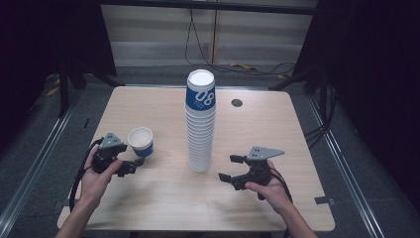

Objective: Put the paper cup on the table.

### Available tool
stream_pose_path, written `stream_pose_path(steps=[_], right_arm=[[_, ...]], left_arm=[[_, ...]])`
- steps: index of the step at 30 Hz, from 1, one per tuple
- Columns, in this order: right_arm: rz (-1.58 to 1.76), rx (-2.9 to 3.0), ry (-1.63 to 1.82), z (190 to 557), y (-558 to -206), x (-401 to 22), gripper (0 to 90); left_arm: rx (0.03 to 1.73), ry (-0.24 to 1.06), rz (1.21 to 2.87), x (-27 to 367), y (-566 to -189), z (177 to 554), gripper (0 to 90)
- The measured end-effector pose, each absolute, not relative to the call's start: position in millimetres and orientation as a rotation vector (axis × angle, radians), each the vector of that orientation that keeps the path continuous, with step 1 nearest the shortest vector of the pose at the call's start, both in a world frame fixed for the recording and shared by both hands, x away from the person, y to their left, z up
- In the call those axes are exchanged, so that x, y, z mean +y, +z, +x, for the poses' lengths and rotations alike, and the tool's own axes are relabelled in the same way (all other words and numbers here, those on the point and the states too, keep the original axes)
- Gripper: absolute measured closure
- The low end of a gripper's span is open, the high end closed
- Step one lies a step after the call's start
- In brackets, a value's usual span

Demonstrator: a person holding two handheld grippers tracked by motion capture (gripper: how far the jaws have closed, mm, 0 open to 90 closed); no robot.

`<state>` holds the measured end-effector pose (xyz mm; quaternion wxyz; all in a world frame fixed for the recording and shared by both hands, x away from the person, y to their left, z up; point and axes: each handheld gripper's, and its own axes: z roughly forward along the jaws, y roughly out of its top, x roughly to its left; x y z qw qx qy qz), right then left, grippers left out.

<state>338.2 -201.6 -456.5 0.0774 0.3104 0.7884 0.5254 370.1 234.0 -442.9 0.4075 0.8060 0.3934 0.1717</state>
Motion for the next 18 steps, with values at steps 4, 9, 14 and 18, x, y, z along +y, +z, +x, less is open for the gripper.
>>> stream_pose_path(steps=[4, 9, 14, 18], right_arm=[[0.929, 2.343, 1.558, 339, -454, -201, 14.2], [0.922, 2.345, 1.548, 338, -452, -200, 14.2], [0.907, 2.352, 1.543, 339, -450, -197, 14.2], [0.914, 2.344, 1.538, 339, -447, -198, 14.2]], left_arm=[[0.962, 0.404, 1.96, 224, -443, 358, 16.5], [0.907, 0.411, 1.953, 206, -445, 342, 16.1], [0.858, 0.345, 1.912, 193, -449, 335, 16.0], [0.828, 0.331, 1.912, 185, -455, 332, 16.0]])
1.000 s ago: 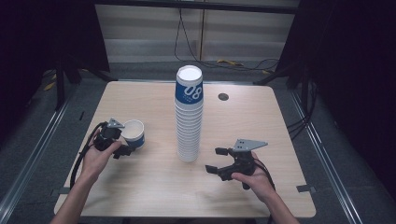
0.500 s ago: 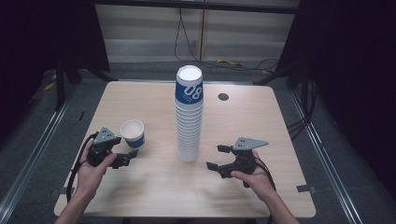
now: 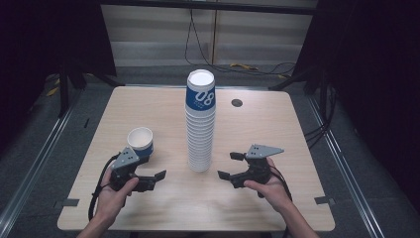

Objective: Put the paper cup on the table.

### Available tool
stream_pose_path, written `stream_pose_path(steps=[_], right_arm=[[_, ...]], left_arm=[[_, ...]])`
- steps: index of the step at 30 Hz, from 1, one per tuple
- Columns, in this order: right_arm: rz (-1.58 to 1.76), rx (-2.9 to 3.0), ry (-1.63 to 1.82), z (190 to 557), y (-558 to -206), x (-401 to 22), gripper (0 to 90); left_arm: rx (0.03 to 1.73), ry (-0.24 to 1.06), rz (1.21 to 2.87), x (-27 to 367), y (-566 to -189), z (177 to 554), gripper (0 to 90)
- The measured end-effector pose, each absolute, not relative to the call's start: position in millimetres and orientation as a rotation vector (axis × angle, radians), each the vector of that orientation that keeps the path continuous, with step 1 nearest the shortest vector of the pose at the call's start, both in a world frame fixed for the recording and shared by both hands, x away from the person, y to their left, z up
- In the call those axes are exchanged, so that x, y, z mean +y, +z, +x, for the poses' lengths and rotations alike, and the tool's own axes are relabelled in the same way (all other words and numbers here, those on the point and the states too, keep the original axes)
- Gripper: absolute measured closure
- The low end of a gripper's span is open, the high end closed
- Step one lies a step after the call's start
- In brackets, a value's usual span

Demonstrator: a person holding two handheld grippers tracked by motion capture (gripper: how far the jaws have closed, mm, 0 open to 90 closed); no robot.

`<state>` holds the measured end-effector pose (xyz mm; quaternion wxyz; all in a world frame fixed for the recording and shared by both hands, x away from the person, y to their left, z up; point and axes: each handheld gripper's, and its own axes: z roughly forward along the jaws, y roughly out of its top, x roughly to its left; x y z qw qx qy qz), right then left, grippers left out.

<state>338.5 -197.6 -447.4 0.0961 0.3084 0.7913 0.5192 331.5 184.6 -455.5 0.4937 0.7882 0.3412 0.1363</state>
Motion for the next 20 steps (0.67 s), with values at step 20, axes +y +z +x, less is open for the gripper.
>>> stream_pose_path(steps=[20], right_arm=[[1.002, 2.273, 1.474, 317, -460, -208, 14.1]], left_arm=[[0.866, 0.254, 1.903, 166, -483, 314, 15.8]])
